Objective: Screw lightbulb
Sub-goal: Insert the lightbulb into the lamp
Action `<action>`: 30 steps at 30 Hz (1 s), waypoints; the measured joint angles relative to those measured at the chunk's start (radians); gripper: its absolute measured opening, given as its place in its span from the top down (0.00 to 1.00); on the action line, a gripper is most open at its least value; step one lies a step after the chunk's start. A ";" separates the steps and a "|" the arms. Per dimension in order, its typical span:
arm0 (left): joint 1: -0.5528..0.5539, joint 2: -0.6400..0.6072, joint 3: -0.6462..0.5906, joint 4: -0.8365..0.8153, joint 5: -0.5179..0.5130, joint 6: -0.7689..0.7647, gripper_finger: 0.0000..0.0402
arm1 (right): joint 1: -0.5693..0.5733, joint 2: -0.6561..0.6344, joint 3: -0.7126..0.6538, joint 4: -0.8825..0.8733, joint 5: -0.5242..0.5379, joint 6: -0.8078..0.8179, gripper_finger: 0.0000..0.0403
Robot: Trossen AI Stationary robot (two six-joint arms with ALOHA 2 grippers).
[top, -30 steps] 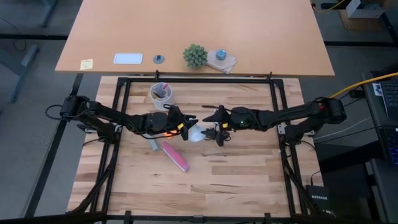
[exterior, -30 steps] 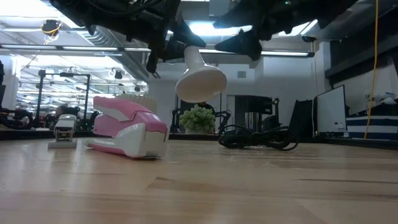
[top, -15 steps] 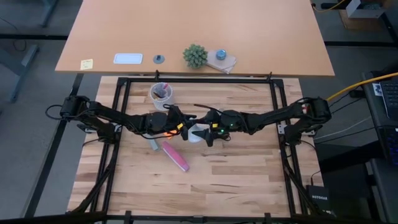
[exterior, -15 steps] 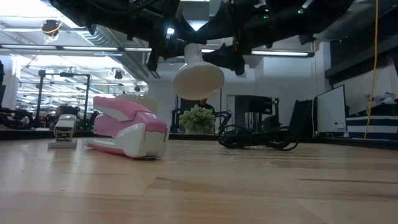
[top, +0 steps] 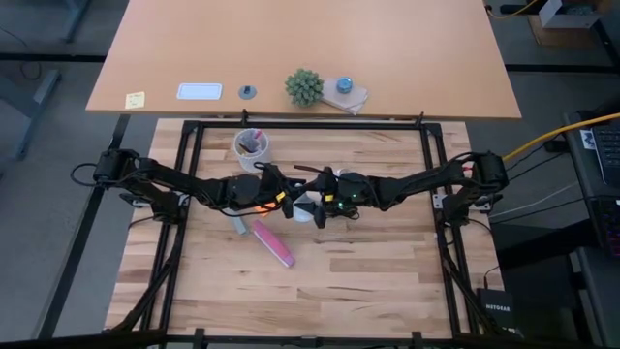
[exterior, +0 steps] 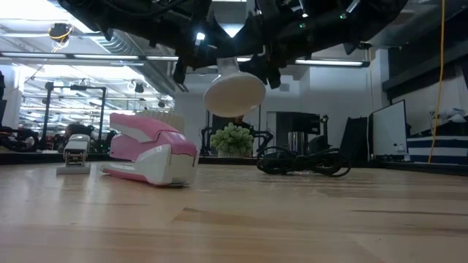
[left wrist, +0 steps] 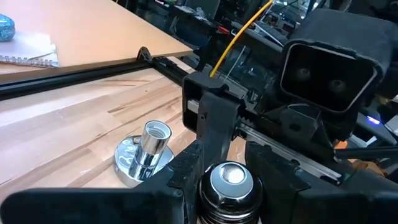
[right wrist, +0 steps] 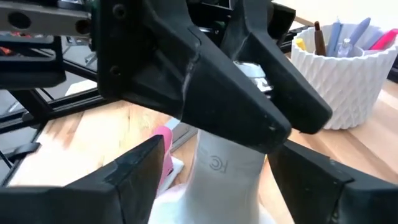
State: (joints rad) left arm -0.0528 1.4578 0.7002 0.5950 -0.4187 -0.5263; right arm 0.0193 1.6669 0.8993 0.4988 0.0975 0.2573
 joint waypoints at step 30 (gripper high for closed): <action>-0.001 0.001 -0.001 0.048 -0.002 0.134 0.73 | 0.001 -0.002 0.000 -0.042 0.089 -0.373 0.59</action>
State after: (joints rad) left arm -0.0535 1.4590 0.6994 0.6429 -0.4206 -0.3923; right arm 0.0198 1.6650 0.8995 0.4568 0.1860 -0.1155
